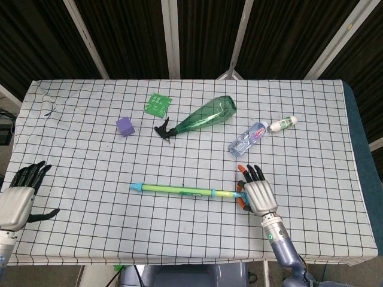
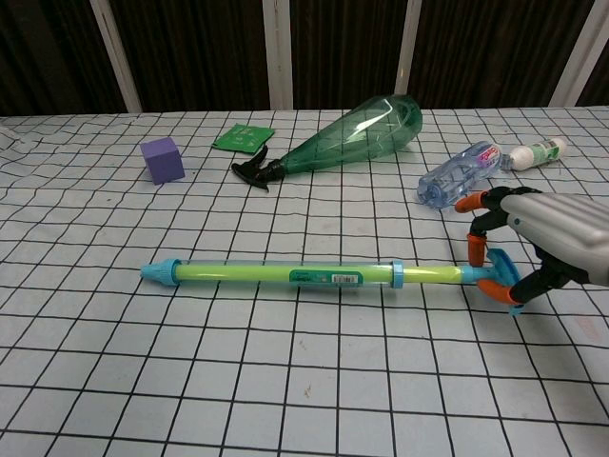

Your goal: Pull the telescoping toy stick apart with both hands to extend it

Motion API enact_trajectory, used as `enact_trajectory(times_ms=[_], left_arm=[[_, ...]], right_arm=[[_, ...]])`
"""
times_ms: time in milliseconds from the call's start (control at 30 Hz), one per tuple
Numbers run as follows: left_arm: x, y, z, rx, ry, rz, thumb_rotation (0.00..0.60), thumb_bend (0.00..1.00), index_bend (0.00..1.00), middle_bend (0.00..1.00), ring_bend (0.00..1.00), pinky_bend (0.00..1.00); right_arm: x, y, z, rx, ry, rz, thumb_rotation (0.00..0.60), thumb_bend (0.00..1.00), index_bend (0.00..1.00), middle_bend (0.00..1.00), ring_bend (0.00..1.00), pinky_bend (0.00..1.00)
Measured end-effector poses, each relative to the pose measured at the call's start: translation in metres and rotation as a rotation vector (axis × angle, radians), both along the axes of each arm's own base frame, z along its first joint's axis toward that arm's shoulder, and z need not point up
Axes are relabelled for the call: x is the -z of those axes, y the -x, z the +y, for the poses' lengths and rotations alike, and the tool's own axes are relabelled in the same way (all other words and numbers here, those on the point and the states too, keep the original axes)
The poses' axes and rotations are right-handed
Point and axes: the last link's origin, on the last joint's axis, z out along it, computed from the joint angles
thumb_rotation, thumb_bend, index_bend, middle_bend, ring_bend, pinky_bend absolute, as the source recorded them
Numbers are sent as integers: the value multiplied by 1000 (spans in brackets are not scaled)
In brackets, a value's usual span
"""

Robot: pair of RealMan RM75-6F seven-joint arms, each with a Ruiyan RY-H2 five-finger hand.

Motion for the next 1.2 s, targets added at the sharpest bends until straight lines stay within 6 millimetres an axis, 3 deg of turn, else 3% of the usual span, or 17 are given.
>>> enact_trajectory(times_ms=[167, 500, 833, 1200], left_arm=[[10, -18, 33, 38, 42, 70, 600, 175, 264, 45, 0, 0], [62, -56, 84, 89, 136, 130, 600, 217, 356, 93, 0, 0], [113, -81, 92, 82, 227, 62, 600, 275, 387, 117, 0, 0], [144, -100, 89, 84, 266, 17, 600, 347, 408, 117, 0, 0]], right_arm=[[-2, 0, 0, 4, -1, -10, 600, 437, 625, 149, 0, 0], [-6, 4, -2, 21, 4, -9, 600, 438, 625, 150, 0, 0], [-6, 4, -1, 26, 5, -7, 600, 439, 628, 154, 0, 0], [-6, 5, -1, 29, 5, -9, 600, 445, 628, 158, 0, 0]])
